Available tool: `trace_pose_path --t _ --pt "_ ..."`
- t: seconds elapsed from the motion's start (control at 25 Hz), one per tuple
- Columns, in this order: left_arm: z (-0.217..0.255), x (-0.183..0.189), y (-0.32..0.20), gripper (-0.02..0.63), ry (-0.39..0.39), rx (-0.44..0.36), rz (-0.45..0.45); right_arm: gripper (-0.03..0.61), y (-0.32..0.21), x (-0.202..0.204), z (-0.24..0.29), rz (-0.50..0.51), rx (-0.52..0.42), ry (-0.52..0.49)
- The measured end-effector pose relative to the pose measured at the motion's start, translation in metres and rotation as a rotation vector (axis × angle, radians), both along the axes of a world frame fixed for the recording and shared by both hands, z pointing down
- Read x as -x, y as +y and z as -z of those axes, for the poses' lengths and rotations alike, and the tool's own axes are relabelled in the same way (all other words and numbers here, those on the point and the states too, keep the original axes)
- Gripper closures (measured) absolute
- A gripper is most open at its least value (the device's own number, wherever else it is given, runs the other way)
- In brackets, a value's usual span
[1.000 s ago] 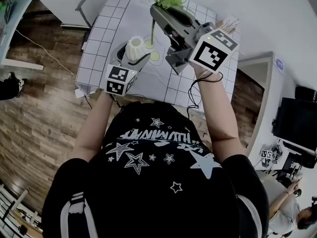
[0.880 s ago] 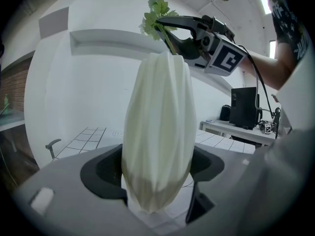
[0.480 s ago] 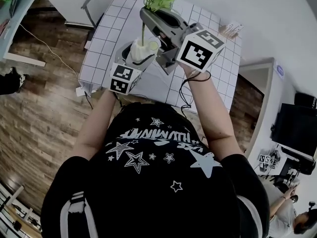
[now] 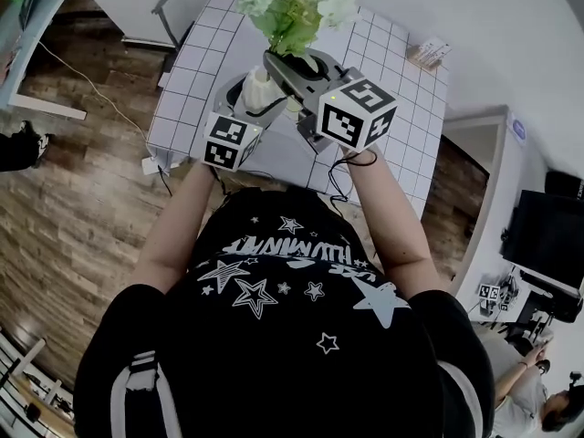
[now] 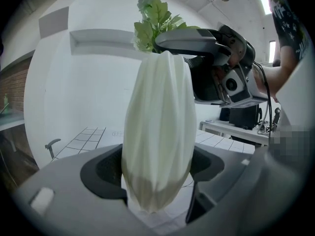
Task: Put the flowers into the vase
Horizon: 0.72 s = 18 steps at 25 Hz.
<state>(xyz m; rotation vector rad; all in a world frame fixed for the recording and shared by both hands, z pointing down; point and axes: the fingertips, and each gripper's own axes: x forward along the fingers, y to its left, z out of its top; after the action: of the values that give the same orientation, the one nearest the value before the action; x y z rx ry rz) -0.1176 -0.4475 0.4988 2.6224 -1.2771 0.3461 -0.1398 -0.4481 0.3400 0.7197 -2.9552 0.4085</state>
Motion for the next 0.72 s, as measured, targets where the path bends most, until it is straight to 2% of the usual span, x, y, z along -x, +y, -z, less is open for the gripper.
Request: trace_pose_path --t 0.32,0.48,0.72 --pt "0.0 0.001 0.0 0.235 0.004 -0.005 0.002 0.512 0.016 0.003 -0.022 -0.012 -0.093 0.166" --pt "0.0 0.001 0.0 0.235 0.005 -0.003 0.0 0.495 0.017 0.002 -0.027 -0.037 -0.098 0.158" --pt "-0.001 -0.001 0.0 0.235 0.0 -0.002 -0.006 0.435 0.024 0.004 -0.028 -0.028 -0.094 0.163"
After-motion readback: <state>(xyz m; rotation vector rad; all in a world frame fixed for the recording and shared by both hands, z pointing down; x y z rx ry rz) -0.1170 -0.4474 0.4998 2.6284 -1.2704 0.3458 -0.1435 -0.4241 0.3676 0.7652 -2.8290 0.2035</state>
